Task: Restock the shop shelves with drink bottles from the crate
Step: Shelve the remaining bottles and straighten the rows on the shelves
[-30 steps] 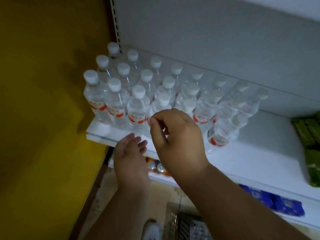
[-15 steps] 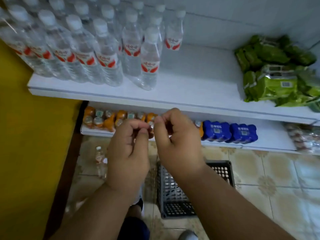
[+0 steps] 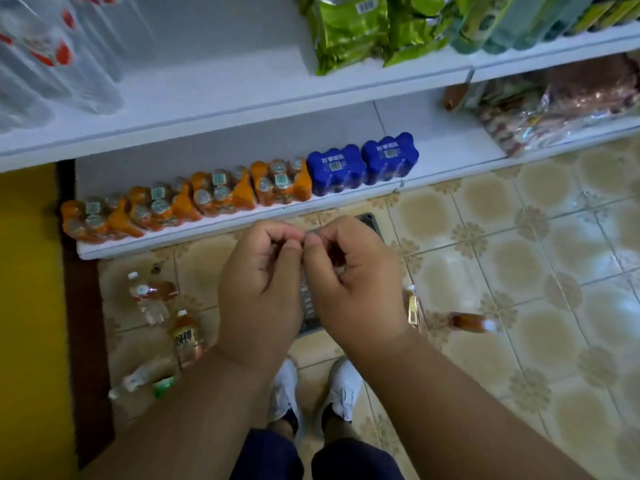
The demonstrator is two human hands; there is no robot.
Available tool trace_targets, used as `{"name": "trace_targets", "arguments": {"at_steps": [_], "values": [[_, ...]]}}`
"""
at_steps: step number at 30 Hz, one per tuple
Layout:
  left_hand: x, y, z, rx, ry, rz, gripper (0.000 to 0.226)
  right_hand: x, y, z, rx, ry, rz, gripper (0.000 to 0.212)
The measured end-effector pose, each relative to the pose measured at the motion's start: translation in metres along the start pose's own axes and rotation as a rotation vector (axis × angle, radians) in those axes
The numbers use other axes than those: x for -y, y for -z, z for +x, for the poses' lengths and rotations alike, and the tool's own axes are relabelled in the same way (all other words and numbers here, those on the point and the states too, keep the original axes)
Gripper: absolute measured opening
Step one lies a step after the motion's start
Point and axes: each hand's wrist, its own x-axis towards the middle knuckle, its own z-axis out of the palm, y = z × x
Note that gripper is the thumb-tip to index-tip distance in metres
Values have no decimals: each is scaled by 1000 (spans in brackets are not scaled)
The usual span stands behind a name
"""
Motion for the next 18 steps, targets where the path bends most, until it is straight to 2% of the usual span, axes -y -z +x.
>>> {"name": "trace_targets", "arguments": {"at_steps": [5,9,14,18], "values": [[27,-45,-10,149,-73,102,15,-53,13,-25,-129,-138,-12,27],[38,-80,-32,252,-43,100,14,-88,30,-56,-205,-246,-11,27],[38,-128,-57,295,13,145,14,-120,69,-73,-224,-298,13,25],[25,-192,-81,295,20,159,13,-159,129,-83,-195,-289,64,25]]}}
